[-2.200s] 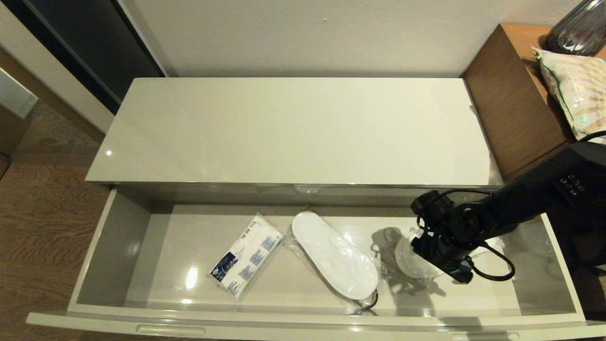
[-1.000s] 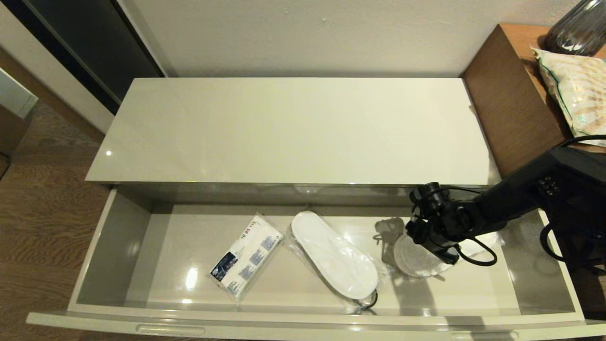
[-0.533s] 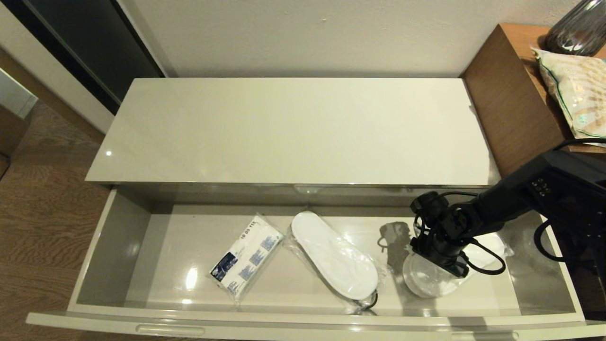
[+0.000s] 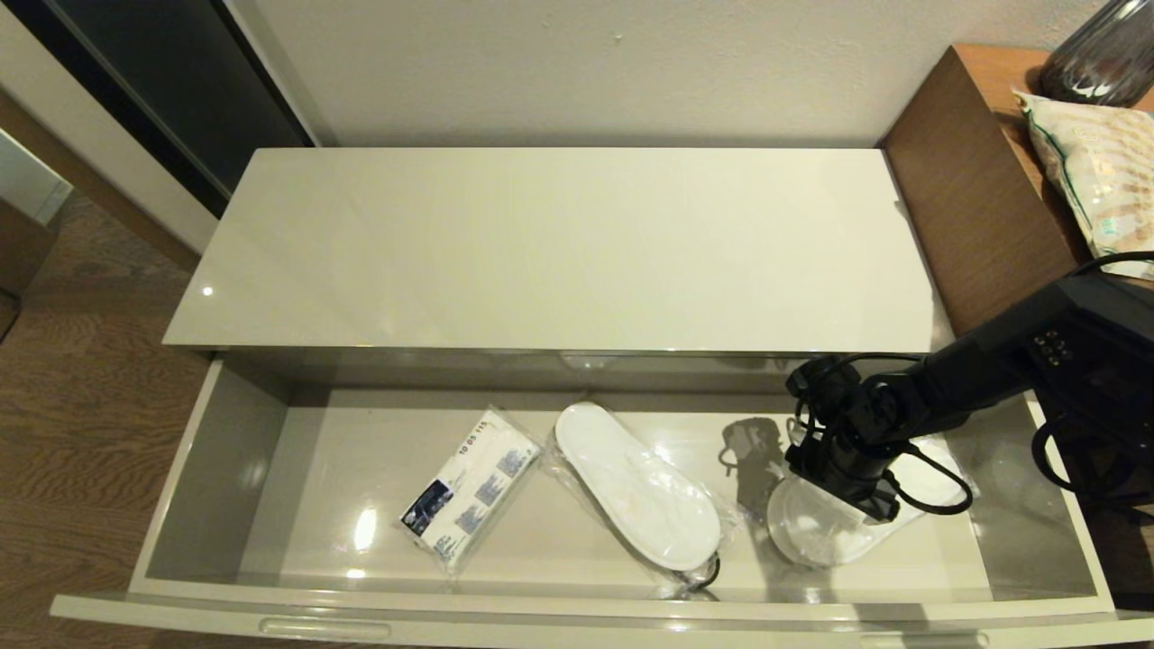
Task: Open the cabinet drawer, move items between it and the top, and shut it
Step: Take out the disposable slippers from the drawer
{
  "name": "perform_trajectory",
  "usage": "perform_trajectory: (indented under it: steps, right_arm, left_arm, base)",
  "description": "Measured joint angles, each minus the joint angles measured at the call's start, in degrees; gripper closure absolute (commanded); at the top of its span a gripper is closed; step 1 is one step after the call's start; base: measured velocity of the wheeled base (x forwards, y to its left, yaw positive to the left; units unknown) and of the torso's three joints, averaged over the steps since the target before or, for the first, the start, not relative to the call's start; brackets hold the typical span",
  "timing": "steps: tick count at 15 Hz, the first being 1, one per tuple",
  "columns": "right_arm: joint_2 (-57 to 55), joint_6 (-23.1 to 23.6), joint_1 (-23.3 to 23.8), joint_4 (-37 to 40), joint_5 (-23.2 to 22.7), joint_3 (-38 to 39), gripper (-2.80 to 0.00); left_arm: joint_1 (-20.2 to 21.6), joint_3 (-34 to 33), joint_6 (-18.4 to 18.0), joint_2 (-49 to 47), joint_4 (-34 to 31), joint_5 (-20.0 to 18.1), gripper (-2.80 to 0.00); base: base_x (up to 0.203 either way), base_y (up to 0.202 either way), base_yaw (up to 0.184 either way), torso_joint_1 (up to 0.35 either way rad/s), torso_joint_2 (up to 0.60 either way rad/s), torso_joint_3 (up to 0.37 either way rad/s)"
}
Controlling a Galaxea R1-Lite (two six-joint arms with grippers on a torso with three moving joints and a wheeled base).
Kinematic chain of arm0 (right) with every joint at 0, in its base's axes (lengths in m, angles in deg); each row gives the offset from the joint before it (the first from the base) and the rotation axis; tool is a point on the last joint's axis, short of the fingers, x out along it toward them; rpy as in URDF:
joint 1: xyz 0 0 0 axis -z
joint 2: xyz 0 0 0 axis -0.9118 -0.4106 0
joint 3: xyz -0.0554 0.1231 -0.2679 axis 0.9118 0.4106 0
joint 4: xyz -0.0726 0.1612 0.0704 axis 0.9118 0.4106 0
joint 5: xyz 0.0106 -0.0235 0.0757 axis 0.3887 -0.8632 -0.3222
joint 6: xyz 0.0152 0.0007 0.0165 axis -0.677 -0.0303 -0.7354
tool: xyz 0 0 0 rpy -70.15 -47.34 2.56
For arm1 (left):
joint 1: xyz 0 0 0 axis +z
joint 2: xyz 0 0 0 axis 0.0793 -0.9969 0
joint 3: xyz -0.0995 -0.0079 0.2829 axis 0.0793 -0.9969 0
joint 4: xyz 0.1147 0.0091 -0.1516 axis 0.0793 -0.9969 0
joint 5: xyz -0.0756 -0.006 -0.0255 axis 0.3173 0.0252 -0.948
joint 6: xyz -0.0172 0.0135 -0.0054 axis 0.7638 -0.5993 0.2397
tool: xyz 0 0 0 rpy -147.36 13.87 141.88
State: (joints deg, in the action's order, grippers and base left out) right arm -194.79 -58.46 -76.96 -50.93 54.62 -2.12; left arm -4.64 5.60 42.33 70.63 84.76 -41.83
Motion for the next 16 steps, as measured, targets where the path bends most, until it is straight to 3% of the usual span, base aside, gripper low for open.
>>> perform_trajectory:
  steps: [8,9,13,16]
  right_arm:
    - [-1.7,0.1,3.3,-10.1,-9.5,1.4,-2.80]
    - [-2.0,0.1,3.8,-11.0,-9.7,1.5,0.00]
    - [-2.1,0.3,4.2,-11.1,-9.7,1.6,0.00]
    - [-0.2,0.9,4.2,-8.9,-12.4,1.9,0.00]
  left_arm:
    - [0.0,0.0,0.0,0.0,0.0,0.0,0.00]
    - [0.0,0.0,0.0,0.0,0.0,0.0,0.00]
    - [0.0,0.0,0.0,0.0,0.0,0.0,0.00]
    - [0.0,0.0,0.0,0.0,0.0,0.0,0.00]
  base:
    - [0.000,0.000,0.000,0.000,0.00,0.000]
    - [0.000,0.000,0.000,0.000,0.00,0.000]
    - [0.000,0.000,0.000,0.000,0.00,0.000]
    - [0.000,0.000,0.000,0.000,0.00,0.000]
